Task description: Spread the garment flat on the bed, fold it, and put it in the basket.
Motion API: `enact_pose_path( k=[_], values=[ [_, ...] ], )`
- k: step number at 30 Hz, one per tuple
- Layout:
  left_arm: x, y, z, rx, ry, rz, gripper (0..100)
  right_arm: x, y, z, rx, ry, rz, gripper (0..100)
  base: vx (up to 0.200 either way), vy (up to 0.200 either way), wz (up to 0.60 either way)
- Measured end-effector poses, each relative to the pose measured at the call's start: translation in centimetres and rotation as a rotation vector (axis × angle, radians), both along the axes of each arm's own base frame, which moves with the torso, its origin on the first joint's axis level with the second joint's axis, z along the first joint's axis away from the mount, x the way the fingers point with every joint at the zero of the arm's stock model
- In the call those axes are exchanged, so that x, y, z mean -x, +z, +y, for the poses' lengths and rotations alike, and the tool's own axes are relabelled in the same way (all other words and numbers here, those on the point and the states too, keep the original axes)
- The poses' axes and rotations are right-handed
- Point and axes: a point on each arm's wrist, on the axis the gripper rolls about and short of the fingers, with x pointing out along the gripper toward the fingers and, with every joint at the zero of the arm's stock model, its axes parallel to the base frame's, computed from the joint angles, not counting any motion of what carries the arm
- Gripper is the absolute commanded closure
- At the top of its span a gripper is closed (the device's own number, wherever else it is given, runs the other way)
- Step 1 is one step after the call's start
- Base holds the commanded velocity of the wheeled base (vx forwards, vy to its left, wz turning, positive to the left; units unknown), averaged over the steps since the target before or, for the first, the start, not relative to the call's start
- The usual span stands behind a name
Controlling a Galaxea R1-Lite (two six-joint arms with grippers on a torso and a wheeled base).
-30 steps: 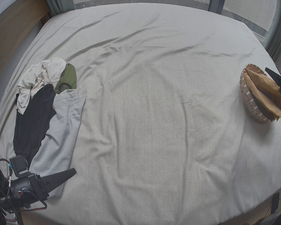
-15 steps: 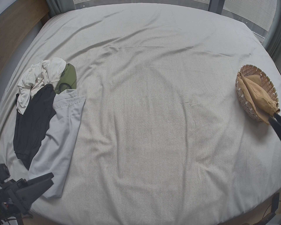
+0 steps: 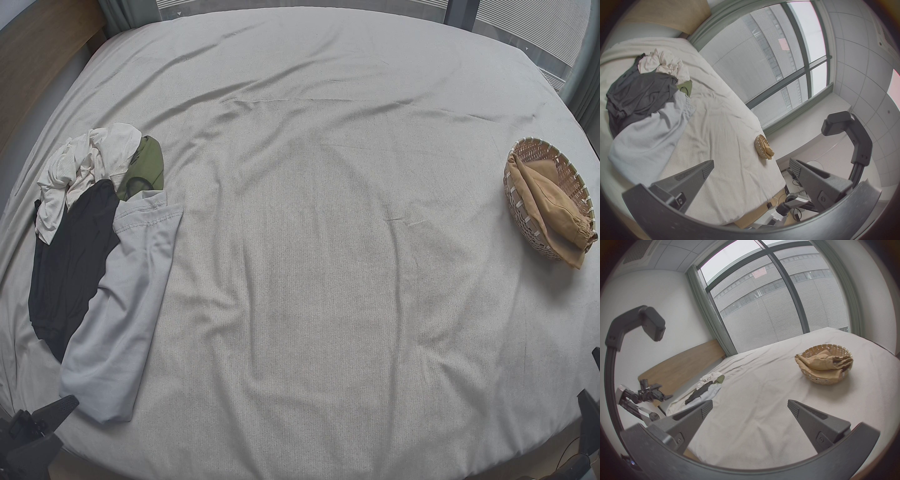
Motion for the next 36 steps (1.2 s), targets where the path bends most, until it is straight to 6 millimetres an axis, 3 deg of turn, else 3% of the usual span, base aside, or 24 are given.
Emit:
enact_pose_path(
  k=[6, 13, 25, 36],
  values=[
    [1.3, -2.3, 0.6, -0.139, 0.160, -0.062, 0, 0.3, -2.7, -0.6, 0.100, -0.295, 0.092, 0, 0.000, 0.000, 0.00],
    [1.7, -4.8, 0.9, -0.368, 0.383, -0.006, 0, 0.8, -3.6, -0.9, 0.187, -0.473, 0.101, 0, 0.000, 0.000, 0.00],
    [1.9, -5.3, 1.2, -0.598, 0.725, -0.030, 0, 1.1, -3.9, -0.9, 0.244, -0.525, 0.071, 0, 0.000, 0.000, 0.00],
    [2.5, -5.8, 1.0, -0.635, 0.786, -0.057, 0, 1.2, -4.0, -1.0, 0.184, -0.579, 0.089, 0, 0.000, 0.000, 0.00]
  ],
)
